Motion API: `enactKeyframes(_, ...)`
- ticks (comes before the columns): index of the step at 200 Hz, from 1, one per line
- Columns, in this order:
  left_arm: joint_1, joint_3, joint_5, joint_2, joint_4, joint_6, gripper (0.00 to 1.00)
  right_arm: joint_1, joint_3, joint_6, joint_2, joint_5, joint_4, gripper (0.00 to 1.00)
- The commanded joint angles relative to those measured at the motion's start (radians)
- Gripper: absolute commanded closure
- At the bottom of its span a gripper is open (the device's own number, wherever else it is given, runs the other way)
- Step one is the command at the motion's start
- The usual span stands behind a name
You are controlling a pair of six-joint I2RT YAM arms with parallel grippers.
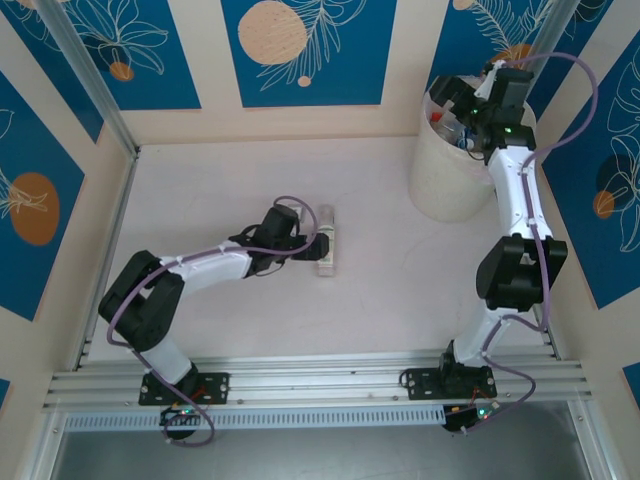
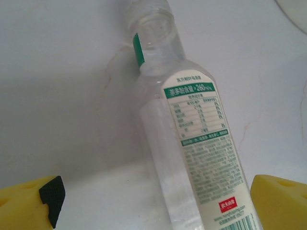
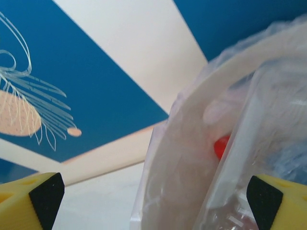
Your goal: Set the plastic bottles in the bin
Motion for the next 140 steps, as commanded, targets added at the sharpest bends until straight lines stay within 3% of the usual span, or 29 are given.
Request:
enactKeyframes(1, -0.072, 0.059, -0.115, 0.035, -0.116, 0.026, 0.00, 0.013, -0.078, 0.019, -0.092, -0.022, 0.072, 0.01)
enactKeyframes(40, -0.154, 0.114, -0.247, 0.110, -0.166, 0.041, 0.00, 0.020, -0.188, 0.008, -0.249, 0.015, 0.085, 0.01)
enactKeyframes(80, -0.189, 0.146, -0.256, 0.200, -0.149, 0.022, 0.02, -0.015, -0.454, -0.001, -0.478, 0.085, 0.201, 0.01)
enactKeyframes(107, -0.188, 0.173, -0.258, 0.240, -0.152, 0.019, 0.05, -0.084, -0.601, 0.021, -0.602, 0.011, 0.240, 0.01)
enactKeyframes(140, -0.188, 0.187, -0.281, 0.265, -0.141, 0.020, 0.11, -0.086, -0.662, -0.014, -0.683, -0.010, 0.171, 0.01)
